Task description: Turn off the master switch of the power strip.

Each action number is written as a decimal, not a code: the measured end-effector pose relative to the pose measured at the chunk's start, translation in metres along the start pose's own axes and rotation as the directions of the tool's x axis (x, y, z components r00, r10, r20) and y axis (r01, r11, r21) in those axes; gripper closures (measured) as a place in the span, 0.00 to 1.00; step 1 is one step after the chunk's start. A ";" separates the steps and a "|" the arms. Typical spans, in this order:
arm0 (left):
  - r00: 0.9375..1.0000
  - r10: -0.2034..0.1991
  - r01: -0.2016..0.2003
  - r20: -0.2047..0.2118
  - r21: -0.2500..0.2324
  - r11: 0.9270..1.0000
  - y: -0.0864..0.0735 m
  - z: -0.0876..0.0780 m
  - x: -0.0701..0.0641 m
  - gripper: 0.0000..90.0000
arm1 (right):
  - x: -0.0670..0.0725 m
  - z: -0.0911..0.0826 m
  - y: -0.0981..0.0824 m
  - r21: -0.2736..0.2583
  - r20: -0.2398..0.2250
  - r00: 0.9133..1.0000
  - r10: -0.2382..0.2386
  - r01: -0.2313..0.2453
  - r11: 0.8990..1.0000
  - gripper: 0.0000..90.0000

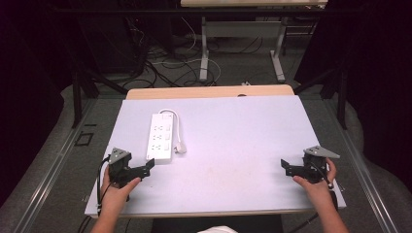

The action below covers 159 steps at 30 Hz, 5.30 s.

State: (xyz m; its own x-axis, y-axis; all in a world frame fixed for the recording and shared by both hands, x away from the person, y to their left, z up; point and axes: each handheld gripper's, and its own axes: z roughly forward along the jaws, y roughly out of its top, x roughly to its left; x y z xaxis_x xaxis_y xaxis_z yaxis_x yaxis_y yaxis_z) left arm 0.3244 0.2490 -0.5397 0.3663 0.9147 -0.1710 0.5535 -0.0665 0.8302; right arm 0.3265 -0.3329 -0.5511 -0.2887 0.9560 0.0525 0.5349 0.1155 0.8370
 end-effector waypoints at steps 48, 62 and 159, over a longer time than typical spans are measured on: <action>1.000 0.009 -0.009 -0.018 -0.027 1.000 0.024 0.002 -0.006 0.16 | 0.013 -0.001 0.001 -0.045 0.017 1.000 -0.018 0.019 0.999 0.06; 1.000 0.010 -0.010 0.014 -0.043 0.999 0.054 0.010 -0.012 0.23 | 0.014 -0.003 0.001 -0.056 0.021 1.000 -0.020 0.021 0.998 0.06; 0.992 0.027 -0.005 -0.119 0.180 0.984 0.174 0.125 -0.035 0.83 | 0.013 0.000 -0.001 -0.034 0.003 1.000 0.003 -0.003 0.999 0.06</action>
State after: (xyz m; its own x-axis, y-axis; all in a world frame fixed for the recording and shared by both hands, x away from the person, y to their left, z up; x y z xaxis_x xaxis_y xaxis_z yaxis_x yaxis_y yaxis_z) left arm 0.5009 0.1554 -0.4558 0.2892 0.9536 -0.0840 0.6776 -0.1419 0.7216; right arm 0.3225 -0.3209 -0.5515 -0.2843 0.9572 0.0537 0.5084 0.1030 0.8549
